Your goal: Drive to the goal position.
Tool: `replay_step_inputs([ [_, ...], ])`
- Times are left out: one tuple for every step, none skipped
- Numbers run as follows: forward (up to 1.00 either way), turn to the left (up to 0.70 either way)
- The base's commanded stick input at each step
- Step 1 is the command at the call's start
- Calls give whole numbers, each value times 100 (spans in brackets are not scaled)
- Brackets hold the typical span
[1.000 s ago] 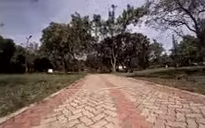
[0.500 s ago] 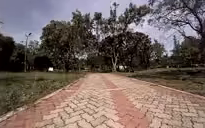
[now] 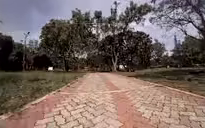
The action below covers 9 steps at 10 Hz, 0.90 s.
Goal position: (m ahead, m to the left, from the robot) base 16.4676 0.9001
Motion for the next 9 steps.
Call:
replay_step_inputs([
  [70, 0],
  [70, 0],
  [70, 0],
  [70, 0],
  [70, 0],
  [70, 0],
  [70, 0],
  [70, 0],
  [70, 0],
])
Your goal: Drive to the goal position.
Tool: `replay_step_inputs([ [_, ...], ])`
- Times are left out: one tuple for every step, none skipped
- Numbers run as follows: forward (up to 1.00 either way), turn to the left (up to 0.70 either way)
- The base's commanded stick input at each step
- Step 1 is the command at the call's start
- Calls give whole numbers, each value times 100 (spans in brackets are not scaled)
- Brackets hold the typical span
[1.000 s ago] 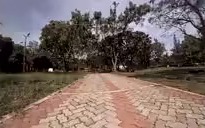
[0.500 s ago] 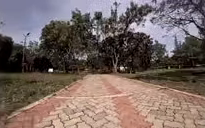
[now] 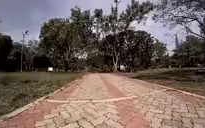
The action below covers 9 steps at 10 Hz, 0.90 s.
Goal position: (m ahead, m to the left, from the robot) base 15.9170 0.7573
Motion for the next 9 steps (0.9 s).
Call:
replay_step_inputs([
  [70, 0],
  [70, 0],
  [70, 0],
  [70, 0],
  [70, 0],
  [70, 0],
  [70, 0],
  [70, 0],
  [70, 0],
])
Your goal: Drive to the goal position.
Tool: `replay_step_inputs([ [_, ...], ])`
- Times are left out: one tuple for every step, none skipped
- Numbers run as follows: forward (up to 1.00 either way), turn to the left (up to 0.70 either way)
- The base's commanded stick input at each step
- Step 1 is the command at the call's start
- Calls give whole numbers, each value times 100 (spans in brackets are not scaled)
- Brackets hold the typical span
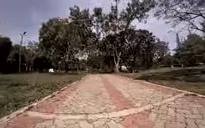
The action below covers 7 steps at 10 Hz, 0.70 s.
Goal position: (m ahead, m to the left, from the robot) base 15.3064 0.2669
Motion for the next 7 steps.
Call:
replay_step_inputs([
  [70, 0],
  [70, 0],
  [70, 0],
  [70, 0],
  [70, 0],
  [70, 0],
  [70, 0],
])
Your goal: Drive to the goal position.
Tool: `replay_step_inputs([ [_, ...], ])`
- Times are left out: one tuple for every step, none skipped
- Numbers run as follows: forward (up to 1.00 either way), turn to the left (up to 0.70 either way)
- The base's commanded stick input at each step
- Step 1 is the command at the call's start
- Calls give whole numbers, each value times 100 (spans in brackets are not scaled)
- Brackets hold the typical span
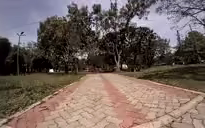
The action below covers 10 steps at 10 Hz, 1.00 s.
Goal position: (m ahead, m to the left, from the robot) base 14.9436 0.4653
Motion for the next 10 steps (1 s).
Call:
replay_step_inputs([
  [70, 0],
  [70, 0],
  [70, 0],
  [70, 0],
  [70, 0],
  [70, 0],
  [70, 0],
  [70, 0],
  [70, 0],
  [70, -23],
])
